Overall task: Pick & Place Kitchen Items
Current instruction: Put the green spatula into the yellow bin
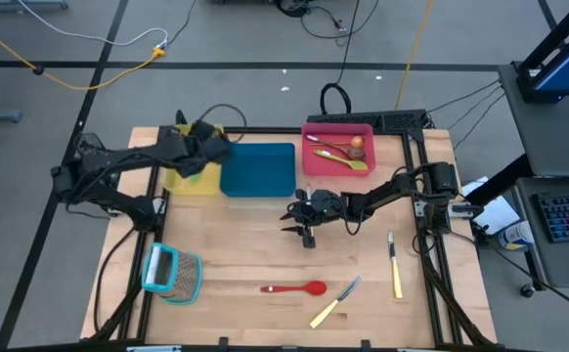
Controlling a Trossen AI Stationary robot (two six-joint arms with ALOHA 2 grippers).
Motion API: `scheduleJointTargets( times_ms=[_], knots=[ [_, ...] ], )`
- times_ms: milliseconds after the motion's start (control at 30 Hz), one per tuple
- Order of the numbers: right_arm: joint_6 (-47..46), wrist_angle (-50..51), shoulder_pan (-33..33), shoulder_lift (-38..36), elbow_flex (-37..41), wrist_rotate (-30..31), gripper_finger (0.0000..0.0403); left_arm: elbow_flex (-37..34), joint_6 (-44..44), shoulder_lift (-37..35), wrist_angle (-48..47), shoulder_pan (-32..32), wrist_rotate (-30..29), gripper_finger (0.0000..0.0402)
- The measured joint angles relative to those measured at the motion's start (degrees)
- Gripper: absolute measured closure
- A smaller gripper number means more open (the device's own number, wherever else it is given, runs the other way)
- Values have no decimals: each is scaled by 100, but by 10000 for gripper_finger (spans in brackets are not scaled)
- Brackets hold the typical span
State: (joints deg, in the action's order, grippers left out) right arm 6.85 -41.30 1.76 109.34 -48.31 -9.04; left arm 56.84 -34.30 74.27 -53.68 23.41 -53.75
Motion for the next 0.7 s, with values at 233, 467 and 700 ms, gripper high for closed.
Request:
scheduleJointTargets(
  times_ms=[233,467,700],
  knots=[
    [0,2,0,0,0,0,250,0,677,288,879,620,574,399],
    [-14,108,2,0,0,0,250,0,656,902,888,825,682,398],
    [-15,131,2,0,0,0,250,0,662,1601,897,851,1062,397]
  ],
)
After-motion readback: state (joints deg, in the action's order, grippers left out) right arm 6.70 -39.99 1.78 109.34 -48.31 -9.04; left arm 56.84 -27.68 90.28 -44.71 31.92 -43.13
